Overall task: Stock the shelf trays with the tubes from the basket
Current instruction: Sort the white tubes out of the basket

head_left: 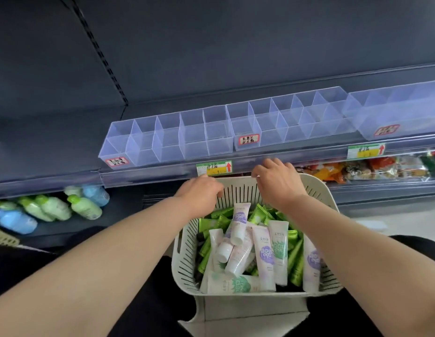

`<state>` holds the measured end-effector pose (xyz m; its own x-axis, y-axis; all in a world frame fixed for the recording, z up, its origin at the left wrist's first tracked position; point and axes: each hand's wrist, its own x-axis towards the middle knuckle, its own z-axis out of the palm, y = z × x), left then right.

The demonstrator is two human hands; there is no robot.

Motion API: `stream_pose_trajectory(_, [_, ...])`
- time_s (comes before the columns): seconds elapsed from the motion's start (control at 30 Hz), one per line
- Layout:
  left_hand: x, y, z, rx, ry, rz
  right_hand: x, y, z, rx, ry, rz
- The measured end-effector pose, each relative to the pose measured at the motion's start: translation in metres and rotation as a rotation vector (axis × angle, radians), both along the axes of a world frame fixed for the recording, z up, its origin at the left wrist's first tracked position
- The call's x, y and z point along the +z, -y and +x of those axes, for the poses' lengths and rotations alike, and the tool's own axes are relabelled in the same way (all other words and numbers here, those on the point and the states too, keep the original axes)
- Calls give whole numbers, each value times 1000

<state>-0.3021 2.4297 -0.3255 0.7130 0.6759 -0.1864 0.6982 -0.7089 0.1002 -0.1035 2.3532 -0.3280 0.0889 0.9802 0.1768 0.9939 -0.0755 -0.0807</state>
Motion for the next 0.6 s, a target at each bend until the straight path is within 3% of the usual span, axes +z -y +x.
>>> stream_pose_trajectory(0.13, [-7,12,1,196,-38,-143,-12,21,-3,-107,-86,-191])
stream_pose_trajectory(0.3, [-28,42,26,311,119,-259,-34,70,-5,-83,-116,-216])
stream_pose_trajectory(0.6, [-51,46,79,398,3,-191,-54,101,27,-211,-150,-213])
